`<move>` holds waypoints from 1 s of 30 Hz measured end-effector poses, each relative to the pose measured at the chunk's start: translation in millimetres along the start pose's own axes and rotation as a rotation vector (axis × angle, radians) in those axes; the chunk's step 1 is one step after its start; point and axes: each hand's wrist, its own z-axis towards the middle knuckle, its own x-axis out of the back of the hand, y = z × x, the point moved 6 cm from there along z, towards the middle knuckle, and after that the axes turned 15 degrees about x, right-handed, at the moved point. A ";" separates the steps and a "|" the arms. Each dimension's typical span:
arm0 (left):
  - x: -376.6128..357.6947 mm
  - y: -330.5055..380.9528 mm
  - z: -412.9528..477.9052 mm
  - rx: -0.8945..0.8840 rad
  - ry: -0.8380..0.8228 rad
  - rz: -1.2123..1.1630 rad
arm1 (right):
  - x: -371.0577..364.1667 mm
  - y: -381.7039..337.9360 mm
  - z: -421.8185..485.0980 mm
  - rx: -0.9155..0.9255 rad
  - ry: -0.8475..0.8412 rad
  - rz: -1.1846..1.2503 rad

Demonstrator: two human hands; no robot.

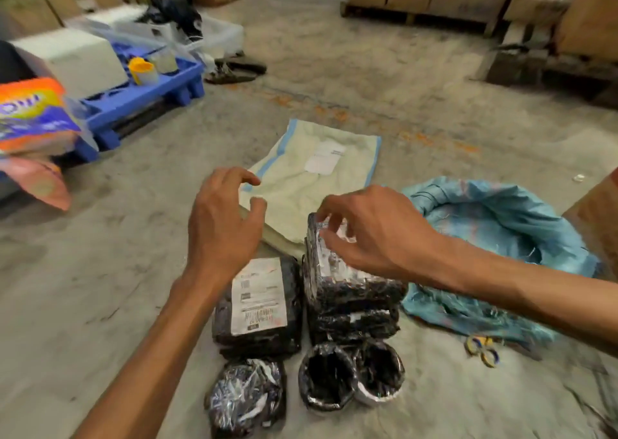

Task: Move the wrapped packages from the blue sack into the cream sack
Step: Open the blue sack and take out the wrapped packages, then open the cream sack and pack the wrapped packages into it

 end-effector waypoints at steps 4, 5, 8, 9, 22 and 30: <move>-24.2 0.3 94.7 -0.011 -0.267 0.371 | -42.0 43.2 81.0 0.012 -0.145 0.155; -35.3 -2.8 109.6 -0.049 -0.375 0.519 | -57.7 45.8 96.7 0.001 -0.226 0.194; -66.9 -34.7 135.1 -0.076 -0.683 0.932 | -119.0 43.4 140.4 0.008 -0.504 0.208; -77.3 -50.8 136.5 -0.021 -0.794 1.007 | -140.5 43.8 148.3 -0.010 -0.593 0.218; -182.4 -228.2 143.4 0.112 -0.781 0.698 | -267.1 100.2 206.7 -0.279 -0.819 0.149; -242.5 -239.9 123.1 0.032 -0.650 0.836 | -284.8 150.7 177.7 -0.438 -1.096 -0.073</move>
